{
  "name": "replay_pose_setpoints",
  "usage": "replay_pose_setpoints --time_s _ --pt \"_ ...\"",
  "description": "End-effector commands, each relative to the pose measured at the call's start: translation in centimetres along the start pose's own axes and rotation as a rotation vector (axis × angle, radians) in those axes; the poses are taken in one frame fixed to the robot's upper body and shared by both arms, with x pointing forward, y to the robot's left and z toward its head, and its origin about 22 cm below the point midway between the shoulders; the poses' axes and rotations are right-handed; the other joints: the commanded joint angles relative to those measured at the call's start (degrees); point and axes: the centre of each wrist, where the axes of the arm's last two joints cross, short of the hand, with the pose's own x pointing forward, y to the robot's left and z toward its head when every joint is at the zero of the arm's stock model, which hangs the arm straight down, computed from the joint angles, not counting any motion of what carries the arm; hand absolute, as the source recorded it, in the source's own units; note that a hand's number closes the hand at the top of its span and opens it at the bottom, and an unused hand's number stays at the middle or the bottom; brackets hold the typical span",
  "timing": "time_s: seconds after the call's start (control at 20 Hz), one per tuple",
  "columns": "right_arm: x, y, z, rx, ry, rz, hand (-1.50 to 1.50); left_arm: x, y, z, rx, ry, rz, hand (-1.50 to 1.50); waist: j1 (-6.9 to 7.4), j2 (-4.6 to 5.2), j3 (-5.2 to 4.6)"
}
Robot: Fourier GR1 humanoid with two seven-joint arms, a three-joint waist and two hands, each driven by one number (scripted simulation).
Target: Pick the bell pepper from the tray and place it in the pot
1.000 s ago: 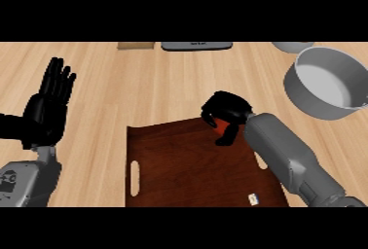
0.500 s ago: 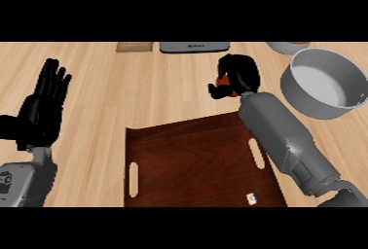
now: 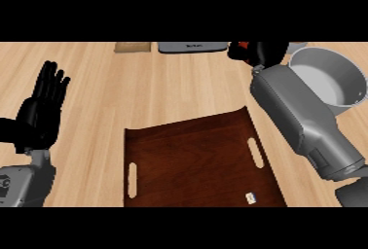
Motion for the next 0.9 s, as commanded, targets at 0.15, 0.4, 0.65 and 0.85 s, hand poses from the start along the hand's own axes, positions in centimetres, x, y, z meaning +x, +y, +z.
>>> replay_pose_setpoints --time_s 0.15,0.4,0.65,0.85 --pt "-5.1 -3.7 -2.2 -0.075 0.159 0.095 1.50 -0.3 -1.5 0.6 0.017 -0.020 0.002 0.00 -0.44 0.42 0.16" --pt "-13.8 -6.6 -2.8 -0.053 0.224 0.162 1.50 1.0 0.2 0.3 0.000 -0.009 -0.005 0.00 -0.50 0.65 0.21" --pt "-19.8 -9.9 -0.9 -0.107 0.257 0.130 1.50 0.5 -0.3 0.6 -0.026 -0.034 -0.001 0.00 1.10 1.34 0.20" --pt "-25.0 -12.1 -0.9 -0.099 0.263 0.108 1.50 0.1 -1.5 0.2 -0.032 -0.038 0.003 0.00 2.40 1.78 0.22"
